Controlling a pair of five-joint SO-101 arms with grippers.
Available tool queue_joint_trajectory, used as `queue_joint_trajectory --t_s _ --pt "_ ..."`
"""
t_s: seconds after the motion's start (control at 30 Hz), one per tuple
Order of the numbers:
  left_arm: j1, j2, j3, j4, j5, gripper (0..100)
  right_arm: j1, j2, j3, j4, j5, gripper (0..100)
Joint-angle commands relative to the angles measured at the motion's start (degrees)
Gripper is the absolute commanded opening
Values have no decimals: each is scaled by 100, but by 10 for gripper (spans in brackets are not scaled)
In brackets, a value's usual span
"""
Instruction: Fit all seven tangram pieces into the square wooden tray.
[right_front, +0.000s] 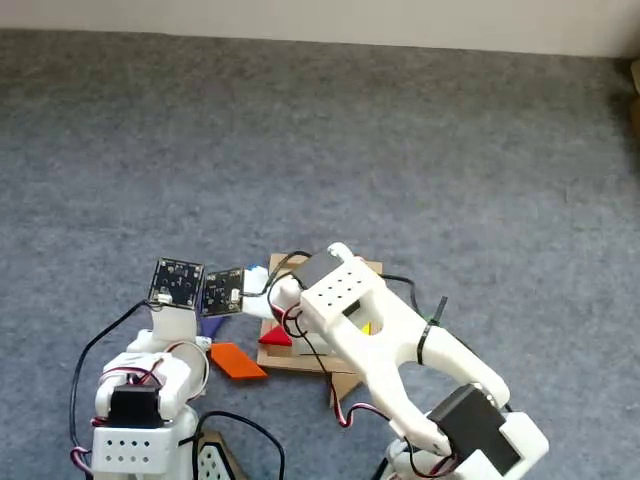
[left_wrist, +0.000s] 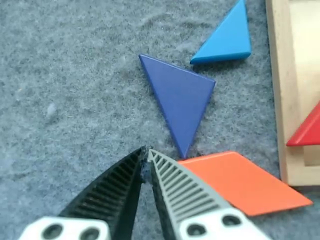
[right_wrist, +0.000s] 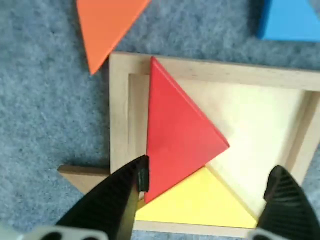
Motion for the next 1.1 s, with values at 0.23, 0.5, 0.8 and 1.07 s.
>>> queue_joint_trajectory --t_s 0.23,0.5,0.8,1.07 --pt "92 -136 119 18 9 5 426 -347 -101 1015 44 300" --pt "92 -136 119 18 9 5 1042 -1341 -48 1103 -536 128" --pt "92 -136 119 18 9 5 2264 -3327 -31 1156 -2523 104" --pt "92 -136 119 18 9 5 3327 -3037 -13 1842 -3086 275"
